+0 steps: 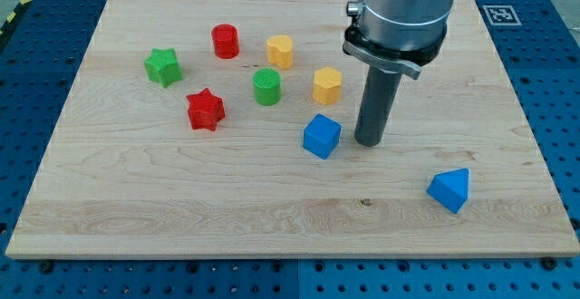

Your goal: Push the blue triangle towards the blue cube

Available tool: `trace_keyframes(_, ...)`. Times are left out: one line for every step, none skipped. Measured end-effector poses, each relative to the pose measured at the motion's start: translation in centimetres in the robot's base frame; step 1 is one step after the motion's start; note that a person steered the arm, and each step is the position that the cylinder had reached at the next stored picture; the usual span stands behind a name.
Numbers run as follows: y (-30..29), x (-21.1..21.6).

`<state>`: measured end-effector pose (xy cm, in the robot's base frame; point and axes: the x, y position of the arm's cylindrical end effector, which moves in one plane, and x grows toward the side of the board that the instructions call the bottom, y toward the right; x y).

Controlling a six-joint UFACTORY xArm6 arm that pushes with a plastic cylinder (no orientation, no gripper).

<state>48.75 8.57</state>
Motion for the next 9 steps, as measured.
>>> trace_keyframes(-1.6,0.0)
trace_keyframes(-3.2,0.0)
trace_keyframes(-4.1,0.0)
trace_keyframes(-1.0,-0.8)
trace_keyframes(5.5,-2.1)
trace_keyframes(11.6,-0.5)
trace_keyframes(17.1,4.3)
trace_keyframes(18.0,9.1)
trace_keyframes(17.2,9.3)
